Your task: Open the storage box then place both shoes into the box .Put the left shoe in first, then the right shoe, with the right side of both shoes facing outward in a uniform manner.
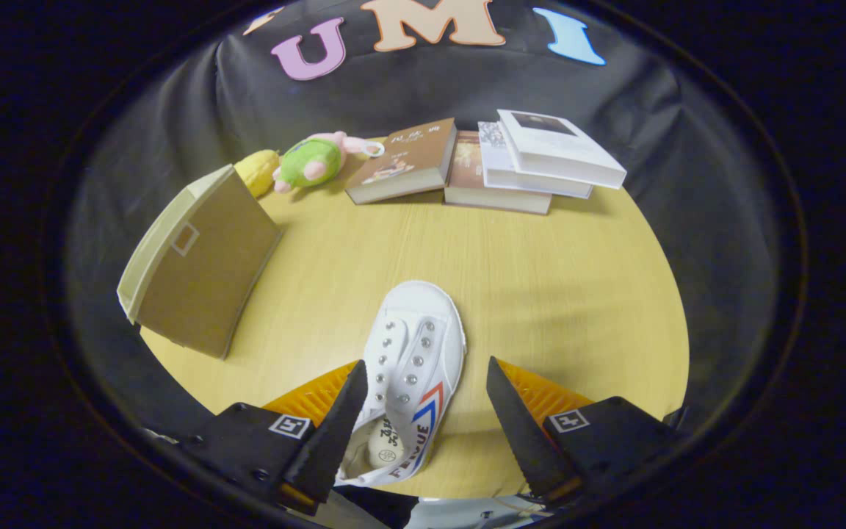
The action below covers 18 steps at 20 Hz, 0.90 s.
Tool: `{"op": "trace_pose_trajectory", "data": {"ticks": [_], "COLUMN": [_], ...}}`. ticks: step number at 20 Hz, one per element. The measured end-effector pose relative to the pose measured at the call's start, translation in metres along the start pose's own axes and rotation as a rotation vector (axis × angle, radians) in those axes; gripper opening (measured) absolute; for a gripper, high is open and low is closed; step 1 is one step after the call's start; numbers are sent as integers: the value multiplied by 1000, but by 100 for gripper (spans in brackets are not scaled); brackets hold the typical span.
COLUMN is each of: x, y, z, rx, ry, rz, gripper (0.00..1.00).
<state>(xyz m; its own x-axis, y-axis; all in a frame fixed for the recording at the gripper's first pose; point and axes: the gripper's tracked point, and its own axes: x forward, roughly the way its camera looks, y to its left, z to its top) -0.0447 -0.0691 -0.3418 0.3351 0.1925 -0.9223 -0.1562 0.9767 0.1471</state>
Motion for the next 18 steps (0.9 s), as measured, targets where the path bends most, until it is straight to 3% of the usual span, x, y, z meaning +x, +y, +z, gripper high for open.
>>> {"op": "trace_pose_trajectory", "data": {"ticks": [2, 8, 10, 14, 18], "x": [9, 28, 30, 33, 34], "y": [-9, -3, 6, 3, -13], "z": [-10, -26, -29, -31, -39], "rx": [-43, -15, 12, 20, -8], "ry": [31, 96, 110, 137, 166], "rz": [-14, 40, 73, 45, -48], "gripper": [97, 93, 85, 69, 28]}}
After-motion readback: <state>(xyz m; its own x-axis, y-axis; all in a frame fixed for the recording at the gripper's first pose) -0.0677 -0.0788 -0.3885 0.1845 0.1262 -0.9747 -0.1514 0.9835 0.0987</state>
